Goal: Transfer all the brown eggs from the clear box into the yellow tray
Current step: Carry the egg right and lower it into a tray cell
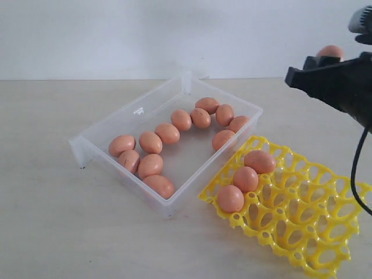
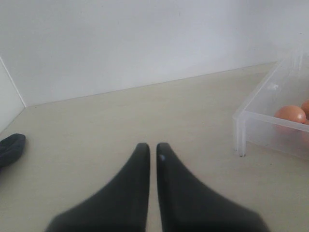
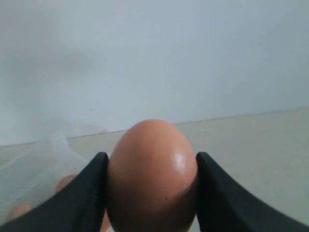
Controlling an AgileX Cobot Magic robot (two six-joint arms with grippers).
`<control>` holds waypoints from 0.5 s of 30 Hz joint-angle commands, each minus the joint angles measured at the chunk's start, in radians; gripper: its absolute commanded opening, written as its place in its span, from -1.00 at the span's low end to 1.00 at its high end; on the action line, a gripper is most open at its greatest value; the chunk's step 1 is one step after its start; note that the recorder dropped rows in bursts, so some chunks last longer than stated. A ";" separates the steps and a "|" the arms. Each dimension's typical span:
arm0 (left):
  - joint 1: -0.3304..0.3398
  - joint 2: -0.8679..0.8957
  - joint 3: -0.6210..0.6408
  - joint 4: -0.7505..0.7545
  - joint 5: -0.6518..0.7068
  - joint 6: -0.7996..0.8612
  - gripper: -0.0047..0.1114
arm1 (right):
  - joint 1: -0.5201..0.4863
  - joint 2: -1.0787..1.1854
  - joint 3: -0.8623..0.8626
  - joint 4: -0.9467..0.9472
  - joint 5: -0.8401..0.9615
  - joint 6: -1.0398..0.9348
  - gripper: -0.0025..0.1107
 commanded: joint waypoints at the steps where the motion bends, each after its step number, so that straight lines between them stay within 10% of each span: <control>1: -0.007 -0.003 -0.003 -0.005 -0.007 -0.003 -0.85 | -0.005 -0.007 0.045 0.092 -0.155 0.194 -0.96; 6: -0.007 -0.003 -0.003 -0.005 -0.007 -0.003 -0.85 | -0.114 0.017 0.045 -0.105 -0.126 0.629 -0.96; 15: -0.007 -0.003 -0.003 -0.005 -0.007 -0.003 -0.85 | -0.568 0.306 -0.057 -1.267 -0.387 1.505 -0.96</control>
